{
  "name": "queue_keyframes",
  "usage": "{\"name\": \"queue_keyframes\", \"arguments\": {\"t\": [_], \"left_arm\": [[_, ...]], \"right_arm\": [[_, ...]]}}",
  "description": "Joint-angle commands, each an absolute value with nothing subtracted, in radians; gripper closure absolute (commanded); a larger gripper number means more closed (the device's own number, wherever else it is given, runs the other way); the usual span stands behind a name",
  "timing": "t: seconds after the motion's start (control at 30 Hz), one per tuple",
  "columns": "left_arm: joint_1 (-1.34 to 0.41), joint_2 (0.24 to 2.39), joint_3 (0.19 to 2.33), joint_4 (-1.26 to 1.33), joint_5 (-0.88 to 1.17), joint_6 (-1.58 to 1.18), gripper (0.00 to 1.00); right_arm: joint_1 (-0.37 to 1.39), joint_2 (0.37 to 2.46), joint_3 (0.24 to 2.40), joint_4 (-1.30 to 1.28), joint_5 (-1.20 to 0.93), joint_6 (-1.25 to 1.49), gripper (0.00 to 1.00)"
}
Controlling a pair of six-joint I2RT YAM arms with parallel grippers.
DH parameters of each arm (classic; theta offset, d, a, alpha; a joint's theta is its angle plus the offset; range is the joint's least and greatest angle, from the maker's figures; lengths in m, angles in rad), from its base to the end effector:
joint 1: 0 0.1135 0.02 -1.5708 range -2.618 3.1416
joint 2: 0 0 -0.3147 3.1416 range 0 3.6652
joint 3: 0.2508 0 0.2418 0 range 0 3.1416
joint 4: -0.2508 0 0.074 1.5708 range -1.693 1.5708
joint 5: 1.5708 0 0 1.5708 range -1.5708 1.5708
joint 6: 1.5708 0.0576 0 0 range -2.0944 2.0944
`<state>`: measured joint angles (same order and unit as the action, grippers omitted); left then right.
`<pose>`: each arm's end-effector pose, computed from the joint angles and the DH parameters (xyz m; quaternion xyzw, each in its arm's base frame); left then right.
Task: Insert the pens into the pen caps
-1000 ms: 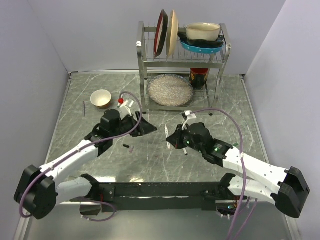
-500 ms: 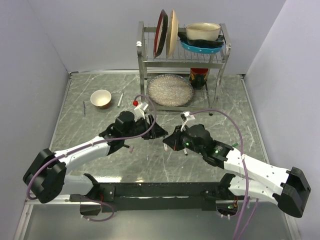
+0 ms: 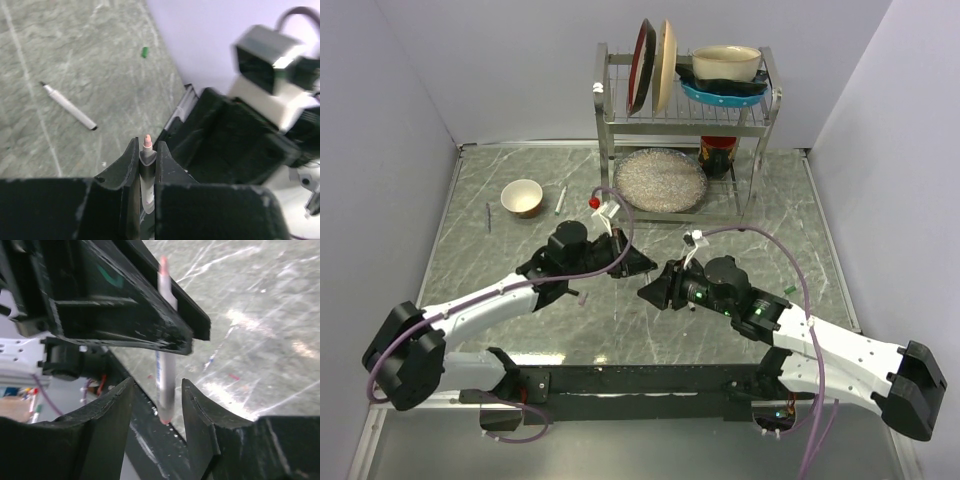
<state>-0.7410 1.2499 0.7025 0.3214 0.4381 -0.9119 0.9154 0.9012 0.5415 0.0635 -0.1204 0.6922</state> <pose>0.1863 -0.2036 0.3132 0.0697 0.7724 -0.5624 0.2869 0.1106 0.1553 0.2957 -0.1249 0.7933 0.4612 0.3774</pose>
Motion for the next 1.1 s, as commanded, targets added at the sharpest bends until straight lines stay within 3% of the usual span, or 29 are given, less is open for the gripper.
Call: {"name": "queue_keyframes", "arguments": {"t": [0.0,0.07,0.17,0.23,0.27,0.37,0.47,0.57,0.7,1.07], "left_arm": [[-0.742,1.183,0.716,0.411,0.502,-0.922,0.99],[-0.742,1.164,0.696,0.431,0.514,-0.937,0.99],[-0.742,1.146,0.689,0.43,0.52,-0.945,0.99],[-0.742,1.118,0.686,0.41,0.484,-0.942,0.95],[-0.742,1.105,0.687,0.353,0.451,-0.94,0.7],[-0.742,1.031,0.703,0.187,0.254,-0.923,0.23],[-0.741,0.963,0.748,0.016,-0.031,-0.925,0.07],[-0.738,0.937,0.817,-0.253,-0.371,-0.942,0.05],[-0.654,0.945,0.873,-0.533,-0.607,-0.985,0.03],[-0.113,0.933,0.77,-0.605,-0.598,-0.861,0.07]], "right_arm": [[0.922,0.877,0.525,0.159,-0.192,0.736,0.52],[0.922,0.882,0.525,0.178,-0.202,0.741,0.55],[0.922,0.894,0.526,0.208,-0.227,0.747,0.87],[0.922,0.894,0.525,0.216,-0.238,0.749,0.98],[0.922,0.89,0.523,0.222,-0.241,0.749,1.0],[0.922,0.864,0.517,0.212,-0.23,0.759,1.0],[0.92,0.83,0.531,0.161,-0.195,0.749,1.0],[0.923,0.796,0.554,0.083,-0.143,0.729,1.0],[0.92,0.77,0.597,0.006,-0.095,0.707,1.0],[0.92,0.801,0.594,-0.002,-0.101,0.673,1.0]]}}
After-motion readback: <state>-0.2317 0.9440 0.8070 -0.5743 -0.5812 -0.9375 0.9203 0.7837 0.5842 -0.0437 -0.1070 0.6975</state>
